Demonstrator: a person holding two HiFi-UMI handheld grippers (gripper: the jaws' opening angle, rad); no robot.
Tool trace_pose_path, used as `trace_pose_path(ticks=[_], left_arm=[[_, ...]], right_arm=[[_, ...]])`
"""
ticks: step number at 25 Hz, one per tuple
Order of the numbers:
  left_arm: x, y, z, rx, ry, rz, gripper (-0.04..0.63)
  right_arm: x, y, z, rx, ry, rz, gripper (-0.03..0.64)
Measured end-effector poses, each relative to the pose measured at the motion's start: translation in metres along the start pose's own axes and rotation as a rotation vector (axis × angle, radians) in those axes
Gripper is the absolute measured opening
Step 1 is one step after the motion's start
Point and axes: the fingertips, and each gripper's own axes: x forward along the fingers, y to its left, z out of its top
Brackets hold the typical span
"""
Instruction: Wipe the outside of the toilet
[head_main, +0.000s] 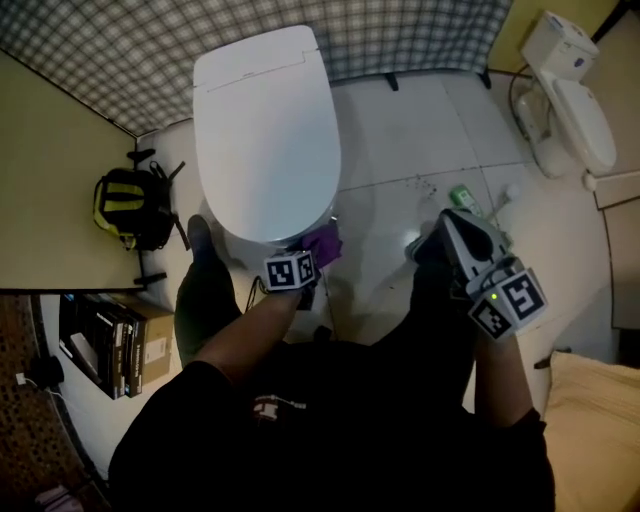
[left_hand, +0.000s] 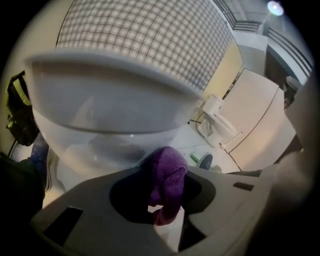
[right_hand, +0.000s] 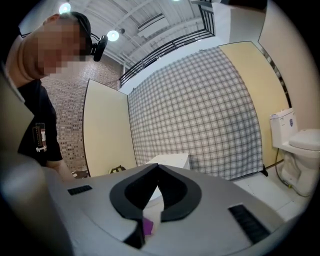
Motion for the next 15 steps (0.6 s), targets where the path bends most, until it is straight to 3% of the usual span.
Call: trace_pose_path(ticks=[3,6,8,12,15], left_arm=[[0.027,0.018,-0.023,0.002,0.053,0.023,0.092],[0.049,0.044,-0.055,0.065,0.158,0.072,0.092],[0.051,0.051,-0.065,0.090,0.207,0.061,0.092],[0.024,0.043,-0.054,0.050,0.151,-0.014,0.092],[-0.026,0.050,-0.036,-0.037,0.072,-0.054,0.092]], right_arm=[[0.002,0.002,0.000,-0.019,0.041,-0.009,-0.005],[0.005,-0.003,0.001,-0.028,0.074,-0.021,-0.005],[0.010,-0.003,0.003,-0.035,0.084,-0.021,-0.005],[0.027,0.012,0.008,-0.030,0.084,0.012,-0.005],[0.051,0.037,0.014,-0.027,0.058,0.071,-0.005]])
